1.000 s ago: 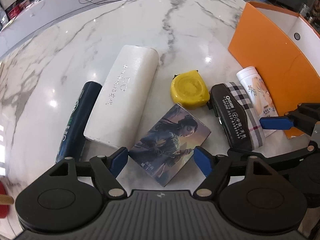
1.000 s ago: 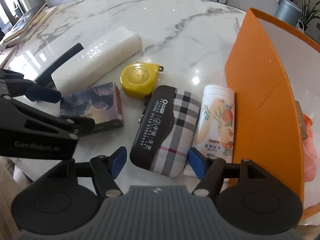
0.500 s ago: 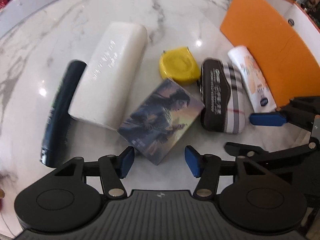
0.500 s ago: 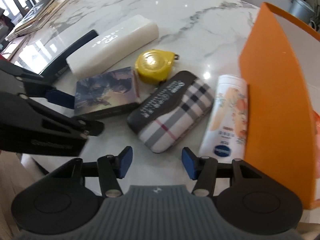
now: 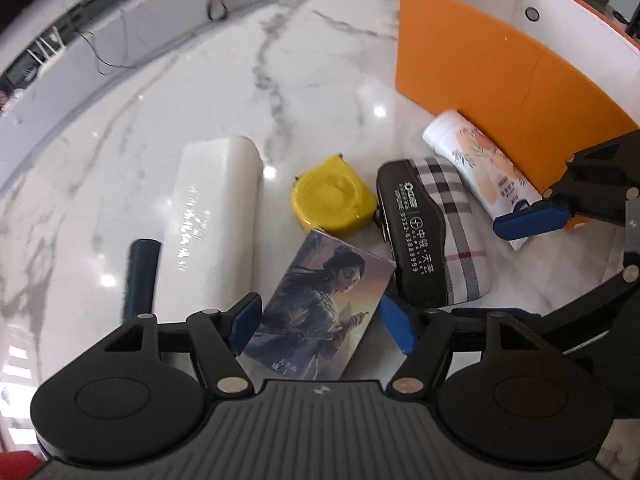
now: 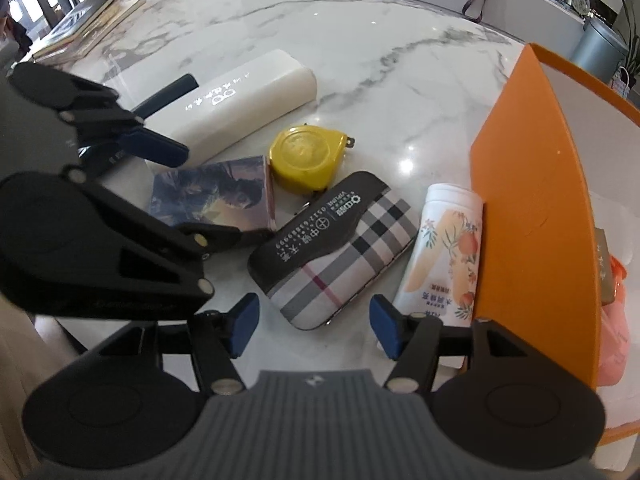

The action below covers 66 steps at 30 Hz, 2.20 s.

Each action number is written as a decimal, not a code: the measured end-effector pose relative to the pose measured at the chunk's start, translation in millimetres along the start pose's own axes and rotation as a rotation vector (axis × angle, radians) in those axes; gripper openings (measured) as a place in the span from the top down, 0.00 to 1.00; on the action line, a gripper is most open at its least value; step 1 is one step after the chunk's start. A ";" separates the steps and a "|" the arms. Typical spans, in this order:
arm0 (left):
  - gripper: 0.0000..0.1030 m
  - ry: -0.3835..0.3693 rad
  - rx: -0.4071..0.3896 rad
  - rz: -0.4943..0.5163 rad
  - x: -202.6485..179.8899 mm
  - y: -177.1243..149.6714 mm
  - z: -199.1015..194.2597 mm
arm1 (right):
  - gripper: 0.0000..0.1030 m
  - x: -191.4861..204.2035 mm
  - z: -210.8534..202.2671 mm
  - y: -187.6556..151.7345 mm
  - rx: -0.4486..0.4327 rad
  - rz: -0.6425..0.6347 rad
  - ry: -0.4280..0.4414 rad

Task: Organize rigid objects
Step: 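Move the left gripper over the anime-art card box while the right approaches the plaid case, then lower the left gripper around the anime-art card box and close it, then grasp the plaid pencil case with the right gripper while the left holds the card box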

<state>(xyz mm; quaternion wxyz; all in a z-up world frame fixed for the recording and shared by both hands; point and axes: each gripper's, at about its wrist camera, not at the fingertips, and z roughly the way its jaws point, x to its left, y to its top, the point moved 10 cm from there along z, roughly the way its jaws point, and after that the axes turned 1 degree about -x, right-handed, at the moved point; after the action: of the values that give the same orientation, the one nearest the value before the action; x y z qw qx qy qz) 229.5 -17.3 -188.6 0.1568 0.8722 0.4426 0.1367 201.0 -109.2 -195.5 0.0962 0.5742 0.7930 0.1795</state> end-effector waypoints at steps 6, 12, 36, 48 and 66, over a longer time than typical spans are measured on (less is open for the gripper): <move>0.21 -0.014 0.016 -0.022 0.3 -1.2 12.8 | 0.40 1.7 6.6 -1.4 0.008 -0.012 0.009; 0.23 0.004 0.076 -0.145 10.6 -9.8 9.8 | 0.40 4.9 9.6 -1.9 0.004 -0.026 0.017; 0.27 0.023 0.123 -0.571 51.7 -39.2 3.9 | 0.27 -6.4 31.9 20.3 0.021 0.154 0.009; 0.30 0.024 0.134 -0.561 38.8 -44.5 0.9 | 0.38 16.5 12.1 -26.1 0.091 -0.089 0.034; 0.28 0.070 0.117 -0.521 38.5 -43.2 1.7 | 0.22 0.5 24.2 3.9 0.015 0.147 -0.028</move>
<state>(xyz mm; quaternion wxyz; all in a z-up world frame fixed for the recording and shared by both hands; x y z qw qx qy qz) 220.6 37.9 -203.4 0.1204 0.7311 0.6647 0.0960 212.9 -103.5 -216.1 0.0895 0.6340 0.7487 0.1718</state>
